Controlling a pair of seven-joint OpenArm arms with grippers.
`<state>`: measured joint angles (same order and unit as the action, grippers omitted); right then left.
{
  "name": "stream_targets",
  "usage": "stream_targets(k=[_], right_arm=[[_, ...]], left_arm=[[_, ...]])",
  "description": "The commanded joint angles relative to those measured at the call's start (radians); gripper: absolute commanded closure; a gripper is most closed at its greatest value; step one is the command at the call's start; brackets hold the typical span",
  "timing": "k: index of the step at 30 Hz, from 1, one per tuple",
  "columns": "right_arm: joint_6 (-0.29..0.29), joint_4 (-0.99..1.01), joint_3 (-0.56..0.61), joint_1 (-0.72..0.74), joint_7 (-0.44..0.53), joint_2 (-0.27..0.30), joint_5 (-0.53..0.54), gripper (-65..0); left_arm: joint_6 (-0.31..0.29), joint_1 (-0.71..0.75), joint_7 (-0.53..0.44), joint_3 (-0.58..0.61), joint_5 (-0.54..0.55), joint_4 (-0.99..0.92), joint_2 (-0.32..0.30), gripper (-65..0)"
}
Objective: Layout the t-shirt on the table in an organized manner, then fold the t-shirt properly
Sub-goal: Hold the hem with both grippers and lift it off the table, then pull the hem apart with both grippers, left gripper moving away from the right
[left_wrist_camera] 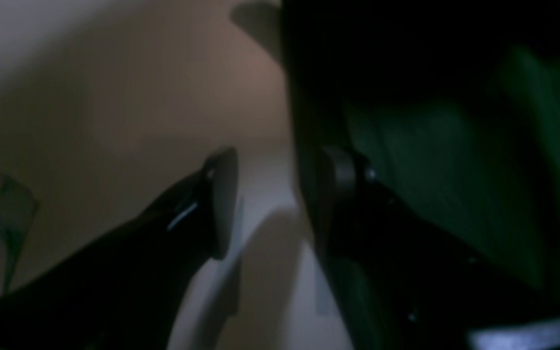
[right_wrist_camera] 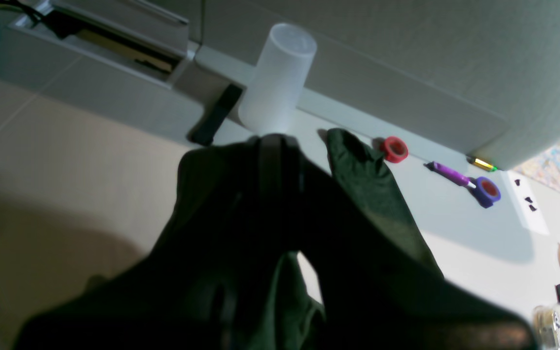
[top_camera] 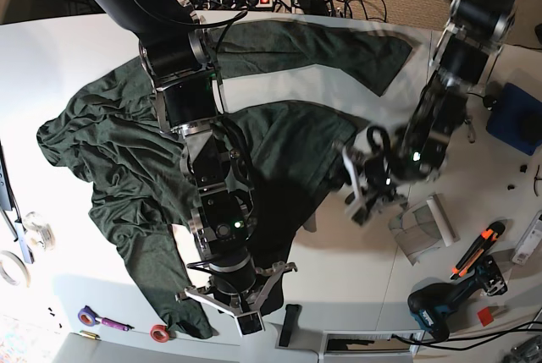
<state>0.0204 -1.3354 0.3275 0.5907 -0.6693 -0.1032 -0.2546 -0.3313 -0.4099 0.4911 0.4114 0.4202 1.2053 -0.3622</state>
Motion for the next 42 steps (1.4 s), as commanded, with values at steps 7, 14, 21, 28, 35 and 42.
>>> stream_targets(k=[7,14,21,28,35,42], right_arm=[[-0.008,-0.018,-0.001,0.026,0.029,-0.007,-0.008,0.0],[-0.017,-0.018,-0.002,0.025,0.010,0.007,-0.091,0.0],[-0.017,-0.018,-0.002,0.024,0.010,0.006,-0.105,0.0],[-0.017,-0.018,-0.002,0.024,0.010,0.006,-0.105,0.0],[-0.017,-0.018,-0.002,0.024,0.010,0.006,-0.105,0.0],[-0.017,-0.018,-0.002,0.024,0.002,0.006,-0.105,0.0]], left_arm=[[-0.044,-0.127,0.002,-0.005,0.020,-0.153,0.064,-26.7],[-0.114,-0.125,0.077,-0.005,0.071,-0.153,0.063,-25.3],[-0.116,-0.113,0.077,-0.005,0.076,-0.153,0.051,-25.3],[-0.236,-0.060,0.116,-0.005,0.148,-0.153,0.046,-19.7],[-0.273,-0.033,0.122,-0.005,0.186,-0.153,0.046,-19.7],[-0.272,-0.033,0.111,-0.005,0.186,-0.153,0.047,0.0]])
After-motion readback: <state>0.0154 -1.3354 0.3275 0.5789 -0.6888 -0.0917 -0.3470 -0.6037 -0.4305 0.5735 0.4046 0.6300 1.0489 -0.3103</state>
